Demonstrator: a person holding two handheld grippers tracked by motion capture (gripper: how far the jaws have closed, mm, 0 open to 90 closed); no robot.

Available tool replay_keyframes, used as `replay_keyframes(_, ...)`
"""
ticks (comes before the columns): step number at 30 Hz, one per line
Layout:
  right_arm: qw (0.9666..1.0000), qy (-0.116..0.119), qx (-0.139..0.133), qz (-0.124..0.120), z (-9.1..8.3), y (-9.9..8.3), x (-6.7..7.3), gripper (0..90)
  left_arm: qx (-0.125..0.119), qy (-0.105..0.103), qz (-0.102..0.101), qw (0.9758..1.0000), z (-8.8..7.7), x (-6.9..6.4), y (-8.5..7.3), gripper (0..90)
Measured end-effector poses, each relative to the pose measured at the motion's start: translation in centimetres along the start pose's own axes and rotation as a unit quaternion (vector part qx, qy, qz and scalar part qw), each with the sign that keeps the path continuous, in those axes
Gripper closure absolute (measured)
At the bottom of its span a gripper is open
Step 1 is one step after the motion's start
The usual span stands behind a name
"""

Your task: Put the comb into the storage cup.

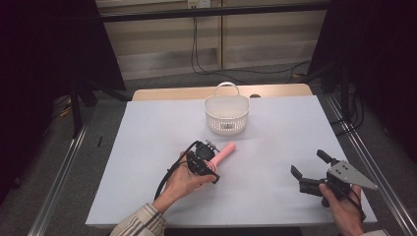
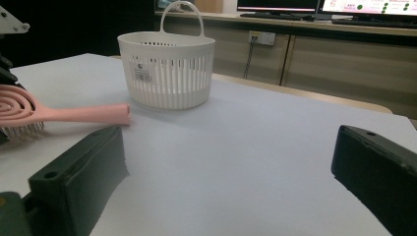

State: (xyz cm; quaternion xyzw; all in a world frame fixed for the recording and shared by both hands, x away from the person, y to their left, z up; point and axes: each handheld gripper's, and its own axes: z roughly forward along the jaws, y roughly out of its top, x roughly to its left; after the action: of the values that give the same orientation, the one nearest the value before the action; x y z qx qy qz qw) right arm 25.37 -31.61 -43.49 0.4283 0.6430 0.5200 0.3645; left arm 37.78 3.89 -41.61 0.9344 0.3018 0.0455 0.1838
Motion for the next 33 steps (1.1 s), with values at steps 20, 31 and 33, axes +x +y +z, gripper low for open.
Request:
replay_keyframes(20, 1.0, 0.0, 0.0, 0.0, 0.0, 0.0, 0.0, 0.0, 0.044, -0.018, -0.007, 0.9989, 1.2, 0.4, -0.1, 16.6)
replay_keyframes(31, 1.0, 0.0, 0.002, 0.0, 0.0, 0.0, 0.0, 0.0, 0.06, 0.007, -0.012, 0.9981, 1.3, 0.3, -0.1, 8.3)
replay_keyframes(33, 1.0, 0.0, 0.001, 0.001, 0.0, 0.0, 0.0, 0.0, 0.061, 0.003, -0.012, 0.9981, 1.3, 0.3, -0.1, 12.3)
